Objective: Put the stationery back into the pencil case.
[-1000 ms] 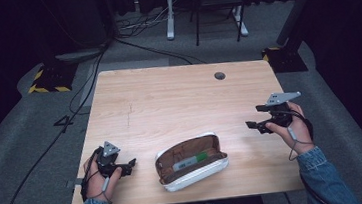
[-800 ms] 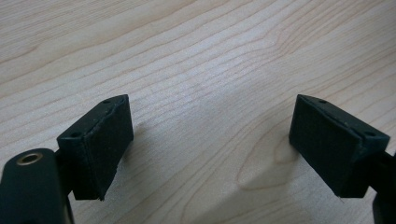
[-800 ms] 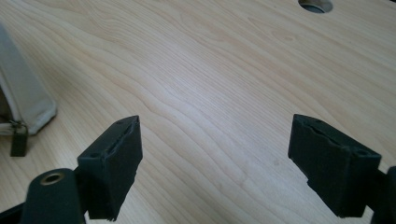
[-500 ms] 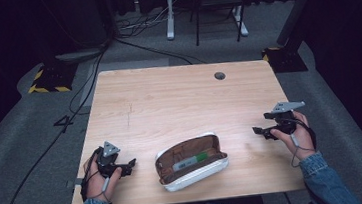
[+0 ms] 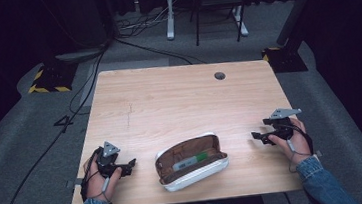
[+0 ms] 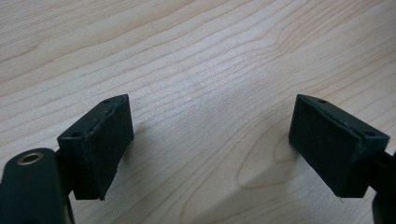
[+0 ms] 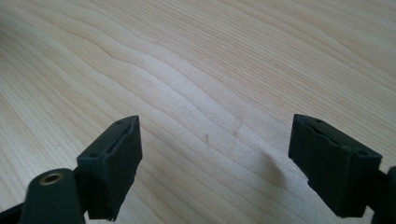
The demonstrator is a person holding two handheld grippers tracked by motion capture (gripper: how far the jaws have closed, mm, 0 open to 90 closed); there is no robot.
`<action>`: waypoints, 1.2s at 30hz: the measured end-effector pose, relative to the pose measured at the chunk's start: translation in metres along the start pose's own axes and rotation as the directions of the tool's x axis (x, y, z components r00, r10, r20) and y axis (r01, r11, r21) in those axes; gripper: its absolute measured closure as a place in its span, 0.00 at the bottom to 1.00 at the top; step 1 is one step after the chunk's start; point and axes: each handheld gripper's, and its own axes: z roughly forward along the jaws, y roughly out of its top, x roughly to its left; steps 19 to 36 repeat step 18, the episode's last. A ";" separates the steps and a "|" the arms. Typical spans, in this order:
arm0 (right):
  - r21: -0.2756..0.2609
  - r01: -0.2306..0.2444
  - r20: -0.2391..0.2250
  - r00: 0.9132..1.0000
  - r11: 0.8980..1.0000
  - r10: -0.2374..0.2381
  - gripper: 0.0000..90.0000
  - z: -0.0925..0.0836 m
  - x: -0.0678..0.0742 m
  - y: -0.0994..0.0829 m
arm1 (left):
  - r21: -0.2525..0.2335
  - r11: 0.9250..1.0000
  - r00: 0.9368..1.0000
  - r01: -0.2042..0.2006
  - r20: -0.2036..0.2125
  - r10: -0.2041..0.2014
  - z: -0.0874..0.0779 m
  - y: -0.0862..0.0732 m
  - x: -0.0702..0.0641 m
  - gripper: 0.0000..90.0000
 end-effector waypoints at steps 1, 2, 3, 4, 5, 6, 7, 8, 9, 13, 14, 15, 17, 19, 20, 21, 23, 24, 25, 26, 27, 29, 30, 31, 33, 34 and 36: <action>-0.006 -0.001 0.003 1.000 1.000 0.001 0.20 0.001 0.000 -0.001 | 0.000 1.000 1.000 0.000 0.000 0.000 0.000 0.000 0.000 0.16; -0.012 -0.004 0.007 1.000 1.000 0.004 0.20 0.001 0.000 -0.002 | 0.000 1.000 1.000 0.000 0.000 0.000 0.000 0.000 0.000 0.16; -0.016 -0.003 0.014 1.000 1.000 0.003 0.20 0.002 0.000 -0.002 | 0.000 1.000 1.000 0.000 0.000 0.000 0.000 0.000 0.000 0.16; -0.016 0.000 0.016 1.000 1.000 0.000 0.20 0.002 0.000 -0.003 | 0.000 1.000 1.000 0.000 0.000 0.000 0.000 0.000 0.000 0.16; -0.016 0.002 0.013 1.000 1.000 -0.002 0.20 0.003 0.000 -0.003 | 0.000 1.000 1.000 0.000 0.000 0.000 0.000 0.000 0.000 0.16; -0.011 0.003 0.011 1.000 1.000 -0.002 0.20 0.004 0.000 -0.004 | 0.001 1.000 1.000 -0.002 0.000 0.002 0.000 0.000 0.000 0.16; -0.007 0.004 0.007 1.000 1.000 -0.003 0.20 0.006 0.000 -0.005 | 0.001 1.000 1.000 -0.002 0.000 0.002 0.000 0.000 0.000 0.16; -0.007 0.004 0.007 1.000 1.000 -0.003 0.20 0.006 0.000 -0.005 | 0.001 1.000 1.000 -0.002 0.000 0.002 0.000 0.000 0.000 0.16; -0.002 0.005 0.004 1.000 1.000 -0.005 0.20 0.007 0.001 -0.006 | 0.001 1.000 1.000 -0.002 0.000 0.002 0.000 0.000 0.000 0.16; 0.002 0.002 0.007 1.000 1.000 -0.002 0.17 0.009 0.001 -0.007 | 0.001 1.000 1.000 -0.001 0.000 0.001 0.000 0.000 0.000 0.16; 0.002 0.002 0.007 1.000 1.000 -0.002 0.17 0.009 0.001 -0.007 | 0.000 1.000 1.000 0.000 0.000 0.000 0.000 0.000 0.000 0.16; 0.002 0.001 0.007 1.000 1.000 -0.001 0.17 0.009 0.001 -0.007 | 0.000 1.000 1.000 0.000 0.000 0.000 0.000 0.000 0.000 0.16; 0.003 -0.001 0.007 1.000 1.000 0.001 0.16 0.010 0.001 -0.007 | 0.000 1.000 1.000 0.000 0.000 0.000 0.000 0.000 0.000 0.16; 0.003 -0.001 0.006 1.000 1.000 0.001 0.16 0.010 0.001 -0.007 | 0.000 1.000 1.000 0.000 0.000 0.000 0.000 0.000 0.000 0.16; 0.003 -0.001 0.006 1.000 1.000 0.001 0.16 0.010 0.001 -0.007 | 0.000 1.000 1.000 0.000 0.000 0.000 0.000 0.000 0.000 0.16; 0.003 -0.001 0.006 1.000 1.000 0.001 0.16 0.010 0.001 -0.007 | 0.000 1.000 1.000 0.000 0.000 0.000 0.000 0.000 0.000 0.16; 0.003 -0.001 0.006 1.000 1.000 0.001 0.16 0.010 0.001 -0.007 | 0.000 1.000 1.000 0.000 0.000 0.000 0.000 0.000 0.000 0.16; 0.003 -0.001 0.006 1.000 1.000 0.001 0.16 0.010 0.001 -0.007 | 0.000 1.000 1.000 0.000 0.000 0.000 0.000 0.000 0.000 0.16; 0.003 -0.001 0.006 1.000 1.000 0.001 0.16 0.010 0.001 -0.007 | 0.000 1.000 1.000 0.000 0.000 0.000 0.000 0.000 0.000 0.16; 0.003 -0.001 0.006 1.000 1.000 0.001 0.16 0.010 0.001 -0.007 | 0.000 1.000 1.000 0.000 0.000 0.000 0.000 0.000 0.000 0.16; 0.003 -0.001 0.006 1.000 1.000 0.001 0.16 0.010 0.001 -0.007 | 0.000 1.000 1.000 0.000 0.000 0.000 0.000 0.000 0.000 0.16; 0.003 -0.001 0.006 1.000 1.000 0.001 0.16 0.010 0.001 -0.007 | 0.000 1.000 1.000 0.000 0.000 0.000 0.000 0.000 0.000 0.16; 0.003 -0.001 0.006 1.000 1.000 0.001 0.16 0.010 0.001 -0.007 | 0.000 1.000 1.000 0.000 0.000 0.000 0.000 0.000 0.000 0.16; 0.003 -0.001 0.006 1.000 1.000 0.001 0.16 0.010 0.001 -0.007 | 0.000 1.000 1.000 0.000 0.000 0.000 0.000 0.000 0.000 0.16; 0.003 -0.001 0.006 1.000 1.000 0.001 0.16 0.010 0.001 -0.007 | 0.000 1.000 1.000 0.000 0.000 0.000 0.000 0.000 0.000 0.16; 0.003 -0.001 0.006 1.000 1.000 0.001 0.16 0.010 0.001 -0.007 | 0.000 1.000 1.000 0.000 0.000 0.000 0.000 0.000 0.000 0.16; 0.003 -0.001 0.006 1.000 1.000 0.001 0.16 0.010 0.001 -0.007 | 0.000 1.000 1.000 0.000 0.000 0.000 0.000 0.000 0.000 0.16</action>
